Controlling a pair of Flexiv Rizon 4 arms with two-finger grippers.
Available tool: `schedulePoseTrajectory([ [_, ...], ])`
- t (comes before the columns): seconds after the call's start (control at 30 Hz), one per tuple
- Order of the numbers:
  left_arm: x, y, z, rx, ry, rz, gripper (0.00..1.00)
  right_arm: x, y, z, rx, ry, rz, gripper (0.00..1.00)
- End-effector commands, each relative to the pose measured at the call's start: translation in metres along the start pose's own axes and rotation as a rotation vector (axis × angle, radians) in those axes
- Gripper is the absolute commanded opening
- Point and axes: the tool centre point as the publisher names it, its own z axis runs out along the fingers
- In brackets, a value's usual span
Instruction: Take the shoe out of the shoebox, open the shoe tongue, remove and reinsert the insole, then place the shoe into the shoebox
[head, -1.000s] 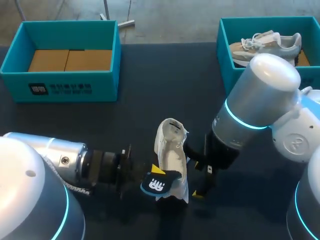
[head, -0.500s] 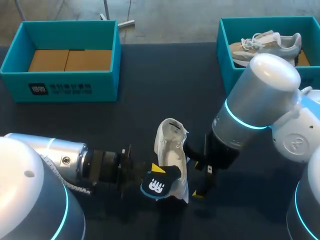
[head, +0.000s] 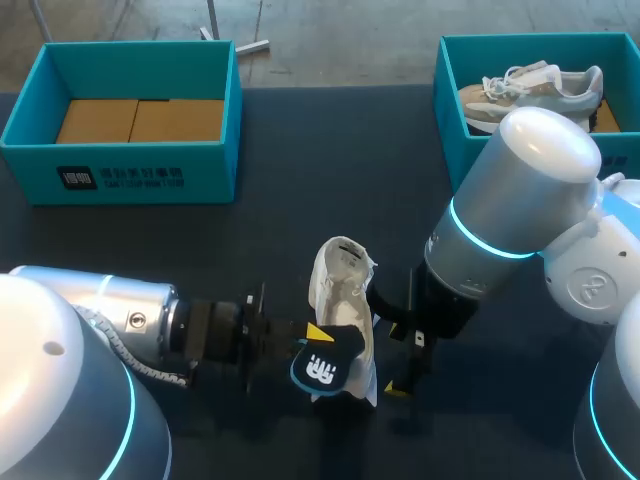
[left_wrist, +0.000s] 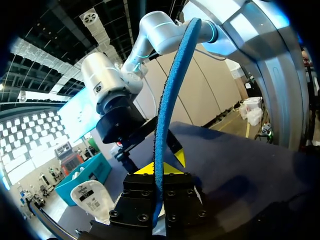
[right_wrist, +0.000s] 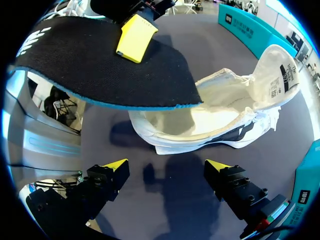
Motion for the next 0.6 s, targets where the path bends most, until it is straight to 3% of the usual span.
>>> schedulePoseTrajectory([
  [0.03,0.003,-0.007,0.000,0.012,0.005,0.006,0.00,0.001,0.001,0.002,0.000,-0.003,0.000,1.00],
  [0.6,0.004,-0.026,0.015,0.081,0.061,0.036,0.00,0.001,0.001,0.002,0.000,-0.003,0.000,1.00],
])
